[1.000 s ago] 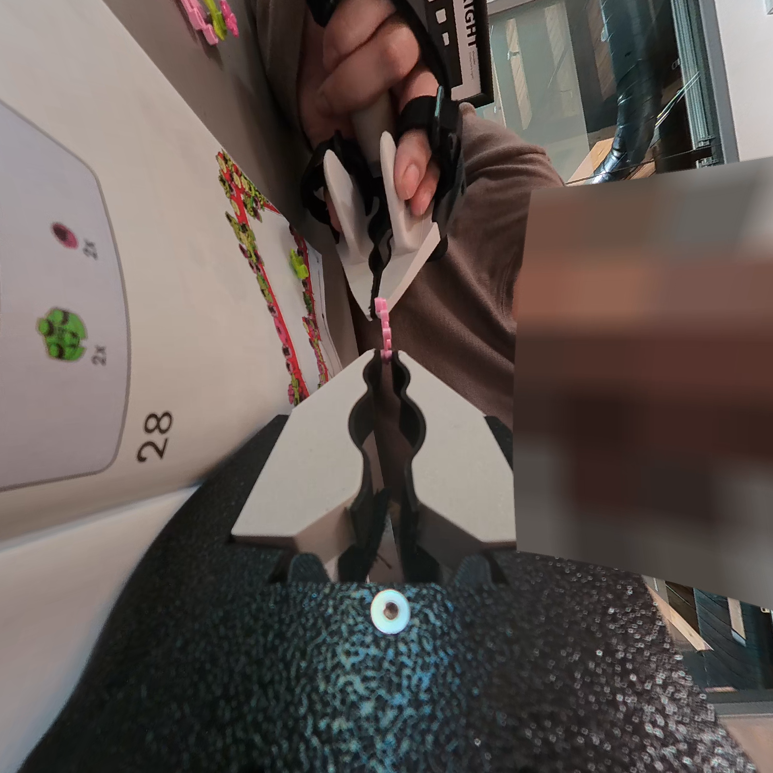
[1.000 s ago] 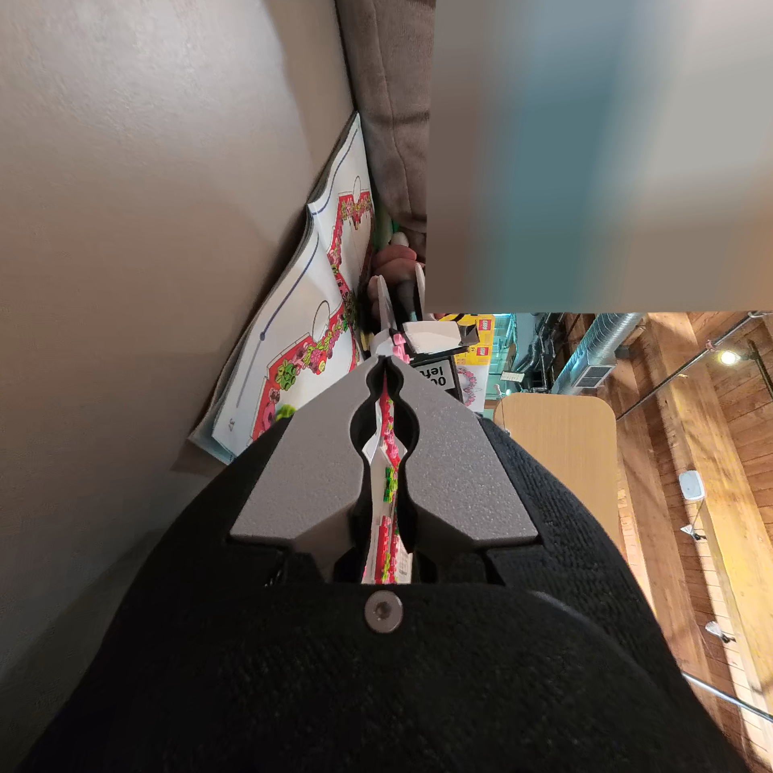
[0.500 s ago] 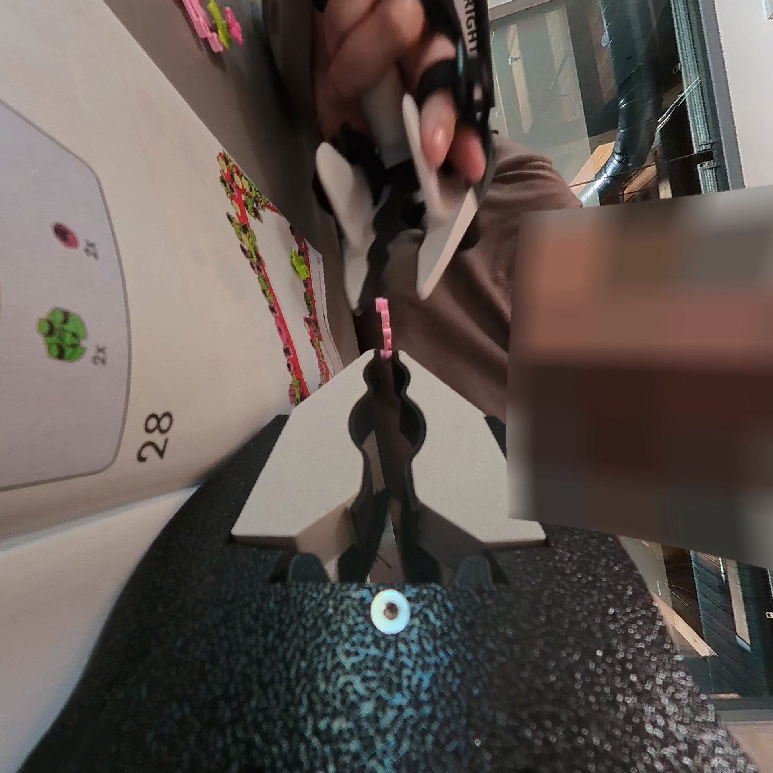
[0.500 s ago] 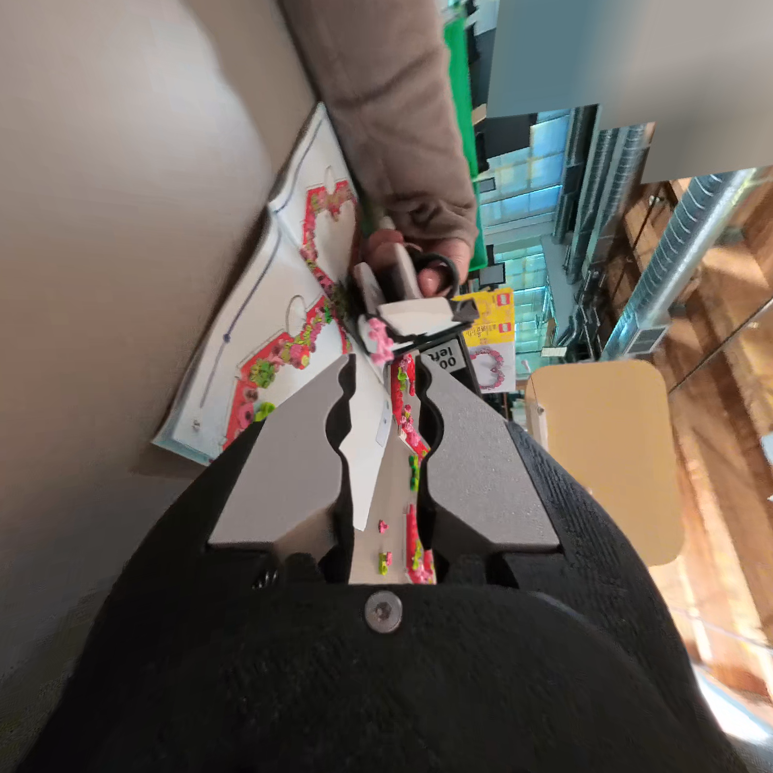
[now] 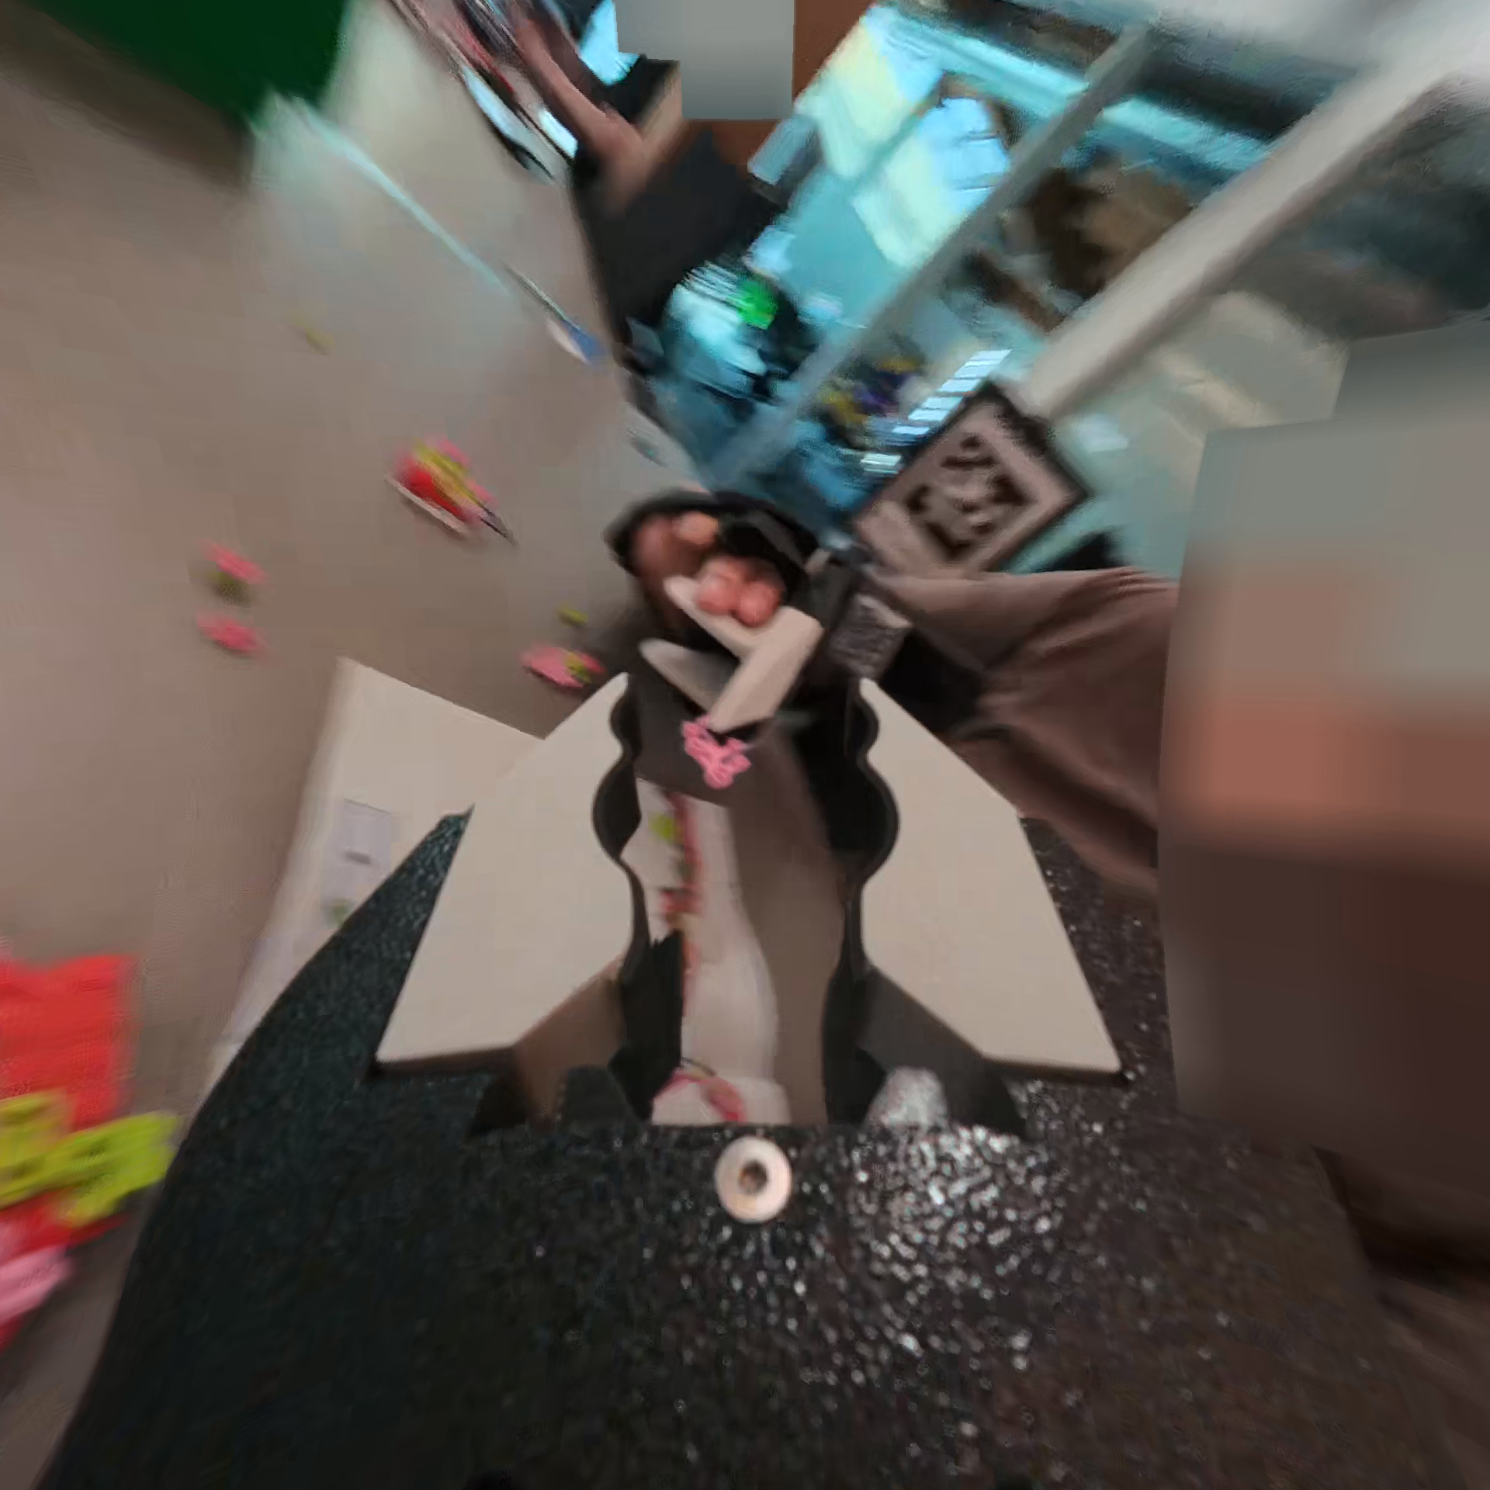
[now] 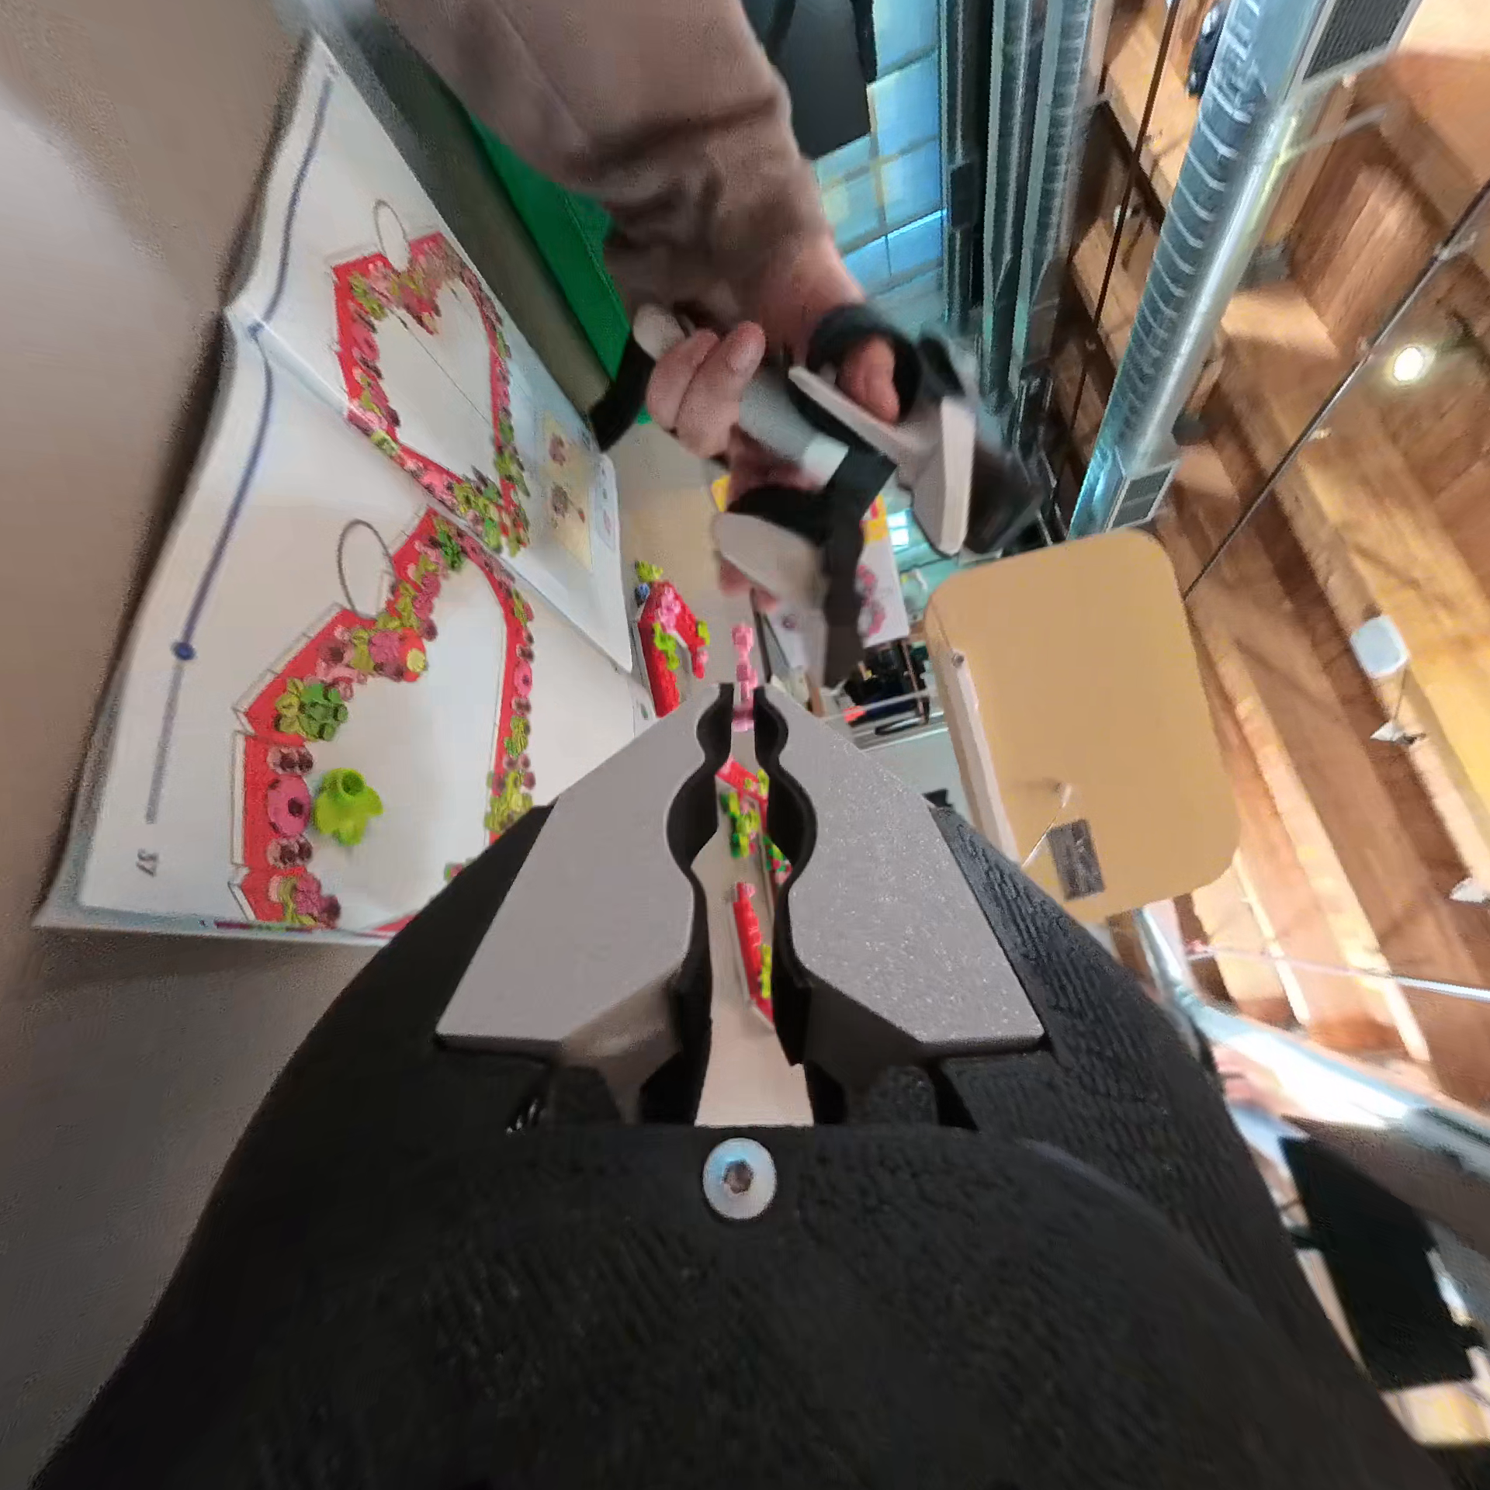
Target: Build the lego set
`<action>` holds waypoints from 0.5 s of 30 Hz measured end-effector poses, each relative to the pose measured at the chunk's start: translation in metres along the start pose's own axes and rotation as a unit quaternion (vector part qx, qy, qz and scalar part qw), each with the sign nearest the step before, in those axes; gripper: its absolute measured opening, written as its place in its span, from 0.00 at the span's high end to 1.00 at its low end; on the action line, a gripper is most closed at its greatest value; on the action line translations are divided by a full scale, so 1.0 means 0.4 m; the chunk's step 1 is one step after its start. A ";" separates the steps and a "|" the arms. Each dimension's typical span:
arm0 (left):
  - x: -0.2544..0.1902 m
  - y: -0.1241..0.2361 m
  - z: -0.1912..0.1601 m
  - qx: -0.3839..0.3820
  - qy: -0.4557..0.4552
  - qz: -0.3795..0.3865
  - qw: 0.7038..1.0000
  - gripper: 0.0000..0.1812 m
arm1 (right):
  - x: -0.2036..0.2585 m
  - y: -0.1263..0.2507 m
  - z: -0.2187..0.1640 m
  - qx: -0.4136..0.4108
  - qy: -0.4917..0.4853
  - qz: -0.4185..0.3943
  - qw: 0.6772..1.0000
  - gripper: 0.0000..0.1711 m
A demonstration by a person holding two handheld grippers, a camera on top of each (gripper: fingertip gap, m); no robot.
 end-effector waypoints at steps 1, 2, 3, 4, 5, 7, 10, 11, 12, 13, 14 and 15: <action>0.002 0.007 0.011 -0.016 -0.059 0.083 0.995 0.71 | -0.004 -0.001 -0.010 0.003 -0.012 0.003 1.000 0.99; 0.000 0.008 0.012 -0.024 -0.115 0.157 0.981 0.70 | -0.006 -0.001 -0.016 0.004 -0.022 0.007 1.000 0.99; 0.001 0.003 0.003 -0.021 -0.165 0.227 0.960 0.67 | -0.006 -0.002 -0.020 0.003 -0.033 0.013 0.999 0.99; 0.009 -0.004 -0.015 -0.009 -0.210 0.296 0.932 0.65 | -0.006 -0.003 -0.021 0.002 -0.045 0.022 0.999 0.99; 0.022 -0.013 -0.039 0.017 -0.253 0.360 0.898 0.65 | -0.003 -0.003 -0.021 -0.001 -0.054 0.031 0.998 0.99; 0.045 -0.035 -0.087 0.079 -0.337 0.460 0.818 0.64 | -0.001 -0.002 -0.018 -0.007 -0.066 0.044 0.997 0.99; 0.045 -0.064 -0.130 0.121 -0.457 0.549 0.689 0.68 | 0.004 0.002 -0.015 -0.016 -0.081 0.063 0.995 0.99; 0.035 -0.077 -0.135 0.118 -0.490 0.560 0.657 0.70 | 0.007 0.004 -0.013 -0.019 -0.082 0.069 0.994 0.99; 0.026 -0.090 -0.139 0.121 -0.514 0.564 0.635 0.73 | 0.010 0.005 -0.011 -0.022 -0.082 0.074 0.994 0.99; 0.020 -0.095 -0.136 0.117 -0.527 0.571 0.618 0.74 | 0.014 0.005 -0.009 -0.024 -0.080 0.079 0.993 0.99; 0.014 -0.097 -0.130 0.107 -0.533 0.578 0.609 0.75 | 0.017 0.006 -0.007 -0.027 -0.077 0.083 0.993 0.98; 0.009 -0.103 -0.130 0.103 -0.540 0.573 0.608 0.76 | 0.020 0.006 -0.005 -0.029 -0.074 0.085 0.993 0.98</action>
Point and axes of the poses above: each gripper's, where its closed fingertips meet, y back along the fingers, z out of its top, x = y × z across the jaws, the point moved 2 cm from there along y, back along the fingers, and after that the axes turned 14 degrees about x, right-handed, at the moved point
